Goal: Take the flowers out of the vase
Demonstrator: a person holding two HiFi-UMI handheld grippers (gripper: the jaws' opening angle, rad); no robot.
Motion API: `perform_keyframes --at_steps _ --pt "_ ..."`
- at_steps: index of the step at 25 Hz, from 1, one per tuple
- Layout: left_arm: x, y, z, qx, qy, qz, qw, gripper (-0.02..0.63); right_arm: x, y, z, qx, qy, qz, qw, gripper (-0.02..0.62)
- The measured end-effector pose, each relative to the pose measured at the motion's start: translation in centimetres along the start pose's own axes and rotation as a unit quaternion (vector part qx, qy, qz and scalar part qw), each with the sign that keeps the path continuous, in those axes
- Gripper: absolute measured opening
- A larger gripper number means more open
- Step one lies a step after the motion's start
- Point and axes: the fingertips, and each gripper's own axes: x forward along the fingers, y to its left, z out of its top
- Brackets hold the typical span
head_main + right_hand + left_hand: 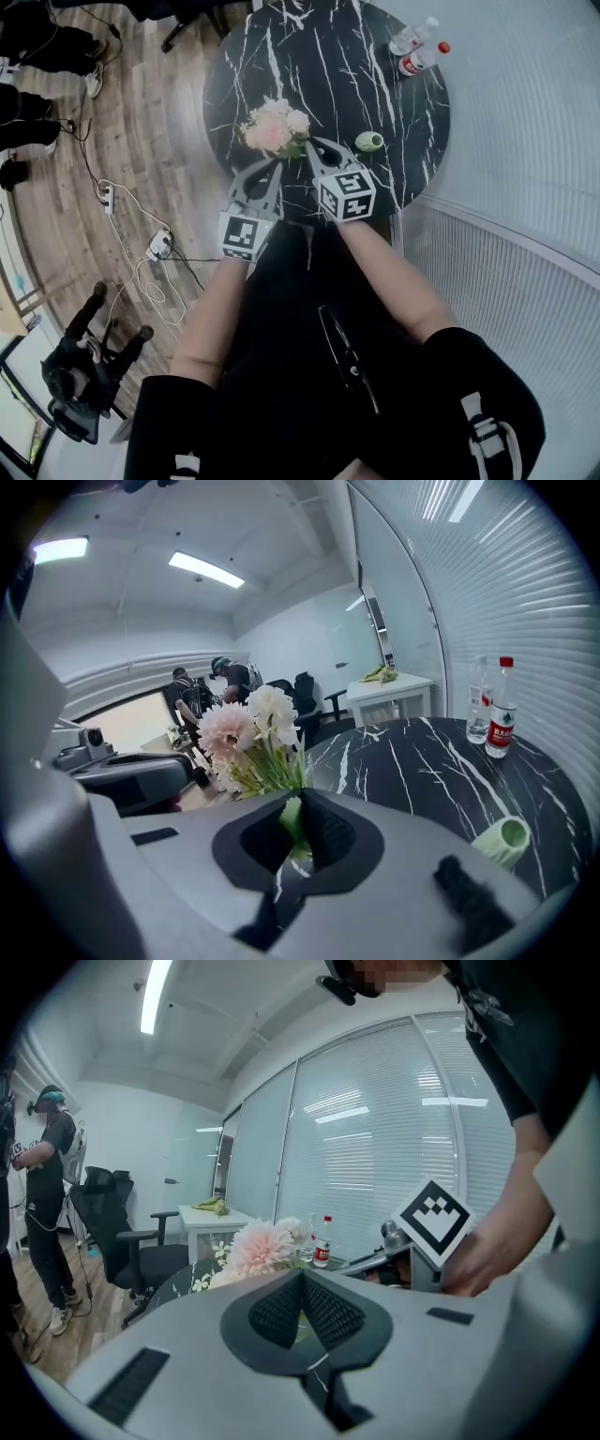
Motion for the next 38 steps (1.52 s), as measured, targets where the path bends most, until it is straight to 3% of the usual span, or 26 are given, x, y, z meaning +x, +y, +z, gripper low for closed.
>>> perform_keyframes --at_steps 14,25,27,30,38 --pt "1.7 2.8 -5.1 -0.030 0.039 0.004 0.9988 0.014 5.2 -1.3 -6.7 0.019 0.093 -0.035 0.995 0.020" --pt "1.7 3.7 -5.4 -0.038 0.041 0.010 0.9984 0.014 6.8 -1.1 -8.9 -0.026 0.137 -0.029 0.990 0.025" --pt "1.6 3.7 -5.2 -0.038 0.039 0.011 0.9985 0.014 6.7 -0.9 -8.8 -0.030 0.138 -0.026 0.990 0.050" --pt "1.5 3.6 -5.0 -0.037 0.036 0.012 0.9986 0.014 6.5 -0.6 -8.5 -0.027 0.139 -0.019 0.990 0.145" --pt "1.4 2.7 -3.7 -0.027 0.031 0.010 0.9991 0.014 4.2 0.0 -6.3 -0.029 0.112 -0.007 0.993 0.173"
